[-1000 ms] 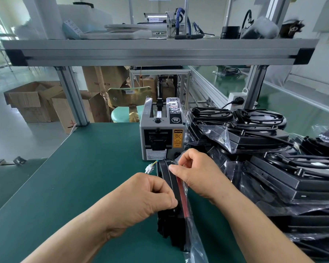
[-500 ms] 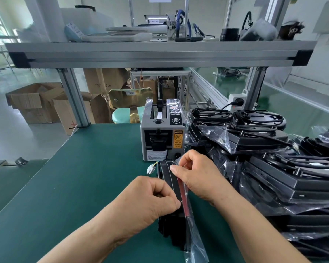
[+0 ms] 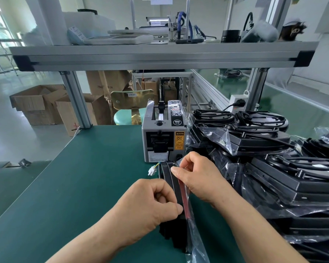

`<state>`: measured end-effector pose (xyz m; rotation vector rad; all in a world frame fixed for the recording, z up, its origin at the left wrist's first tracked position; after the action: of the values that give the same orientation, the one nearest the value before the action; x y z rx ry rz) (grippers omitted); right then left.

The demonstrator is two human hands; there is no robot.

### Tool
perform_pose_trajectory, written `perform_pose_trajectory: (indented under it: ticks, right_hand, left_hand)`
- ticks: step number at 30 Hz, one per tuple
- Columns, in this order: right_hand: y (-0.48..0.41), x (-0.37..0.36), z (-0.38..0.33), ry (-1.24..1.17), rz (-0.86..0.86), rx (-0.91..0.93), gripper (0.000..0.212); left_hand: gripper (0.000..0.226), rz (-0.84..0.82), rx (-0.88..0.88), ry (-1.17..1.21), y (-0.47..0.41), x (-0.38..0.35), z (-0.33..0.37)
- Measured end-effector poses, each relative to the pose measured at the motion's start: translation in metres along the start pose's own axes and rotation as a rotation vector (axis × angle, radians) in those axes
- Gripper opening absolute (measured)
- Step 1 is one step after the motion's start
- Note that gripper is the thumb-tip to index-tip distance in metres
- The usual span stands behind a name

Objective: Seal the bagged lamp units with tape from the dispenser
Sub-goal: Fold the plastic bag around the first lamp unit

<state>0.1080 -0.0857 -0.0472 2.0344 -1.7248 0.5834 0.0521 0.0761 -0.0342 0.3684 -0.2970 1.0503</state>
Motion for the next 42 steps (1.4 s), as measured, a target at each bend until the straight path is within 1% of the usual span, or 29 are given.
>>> perform_pose_trajectory:
  ticks: [2,3,5,7,11,13,15,16,19,20,21,22,24,25,26,28,30,33,35,37,40,42]
  right_hand:
    - [0.0,0.0,0.0,0.001,-0.002,-0.001,0.021]
    - [0.0,0.0,-0.001,0.002,-0.004,-0.004,0.021]
    - [0.001,-0.001,-0.001,-0.004,-0.006,-0.013,0.021]
    - [0.001,0.0,-0.001,-0.001,-0.006,-0.019,0.021]
    - [0.001,0.001,0.001,-0.001,0.0,-0.031,0.023]
    - [0.0,0.002,0.003,-0.091,0.014,-0.057,0.027]
    - [-0.004,0.003,0.005,-0.206,0.027,-0.096,0.034]
    - [-0.007,0.003,0.006,-0.227,0.026,-0.117,0.036]
    - [-0.015,0.001,0.007,-0.317,-0.056,-0.175,0.029]
    - [-0.016,-0.001,0.007,-0.382,-0.097,-0.186,0.026]
    - [-0.017,-0.003,0.008,-0.439,-0.132,-0.192,0.024]
    - [-0.017,-0.004,0.008,-0.475,-0.156,-0.195,0.023]
    - [-0.017,-0.003,0.008,-0.507,-0.166,-0.194,0.022]
    - [-0.017,-0.002,0.009,-0.516,-0.16,-0.189,0.022]
    - [-0.017,-0.002,0.009,-0.518,-0.152,-0.182,0.021]
    - [-0.017,0.001,0.01,-0.498,-0.129,-0.164,0.017]
    - [-0.017,0.004,0.011,-0.476,-0.102,-0.146,0.017]
    - [-0.017,0.006,0.013,-0.467,-0.091,-0.146,0.017]
    - [-0.016,0.006,0.014,-0.474,-0.088,-0.145,0.017]
    - [-0.016,0.007,0.013,-0.487,-0.087,-0.142,0.018]
    - [-0.014,0.006,0.012,-0.498,-0.093,-0.136,0.02]
    - [-0.014,0.005,0.011,-0.507,-0.093,-0.131,0.019]
  left_hand:
    - [0.023,0.055,0.013,0.032,-0.002,0.0,-0.003]
    - [0.023,0.079,0.022,0.054,-0.003,-0.001,-0.005]
    - [0.022,0.098,0.025,0.097,-0.004,-0.004,-0.007]
    - [0.028,0.095,0.022,0.107,-0.004,-0.007,-0.008]
    - [0.044,-0.004,0.047,0.066,0.0,-0.009,-0.008]
    - [0.048,-0.04,0.057,0.028,0.001,-0.01,-0.007]
    - [0.047,-0.049,0.071,0.009,0.0,-0.011,-0.006]
    - [0.047,-0.062,0.078,-0.006,0.0,-0.01,-0.005]
    - [0.044,-0.21,0.072,-0.056,-0.004,0.001,-0.001]
    - [0.04,-0.232,0.059,-0.017,-0.01,0.008,0.001]
    - [0.036,-0.188,0.052,0.075,-0.02,0.017,0.002]
    - [0.031,-0.079,0.061,0.213,-0.034,0.027,0.001]
    - [0.021,0.214,0.137,0.514,-0.072,0.046,-0.012]
    - [0.018,0.322,0.192,0.626,-0.09,0.051,-0.018]
    - [0.016,0.382,0.244,0.713,-0.106,0.053,-0.023]
    - [0.016,0.416,0.318,0.834,-0.129,0.051,-0.032]
    - [0.015,0.432,0.35,0.89,-0.143,0.048,-0.036]
    - [0.008,0.497,0.347,0.951,-0.154,0.048,-0.036]
    - [0.01,0.532,0.357,0.994,-0.158,0.047,-0.035]
    - [0.007,0.574,0.366,1.029,-0.161,0.046,-0.034]
    - [0.016,0.617,0.337,1.072,-0.166,0.046,-0.03]
    - [0.02,0.642,0.309,1.053,-0.166,0.044,-0.027]
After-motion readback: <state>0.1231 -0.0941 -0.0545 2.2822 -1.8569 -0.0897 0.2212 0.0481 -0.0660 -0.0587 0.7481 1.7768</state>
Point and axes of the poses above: each hand's wrist, its own y-axis away from the middle knuckle, its own x-axis out of the back of the hand, z = x × y, the point moved 3 cm from there along -y, towards the middle knuckle, and after that the axes turned 10 degrees about -z, right-handed, at the moved point
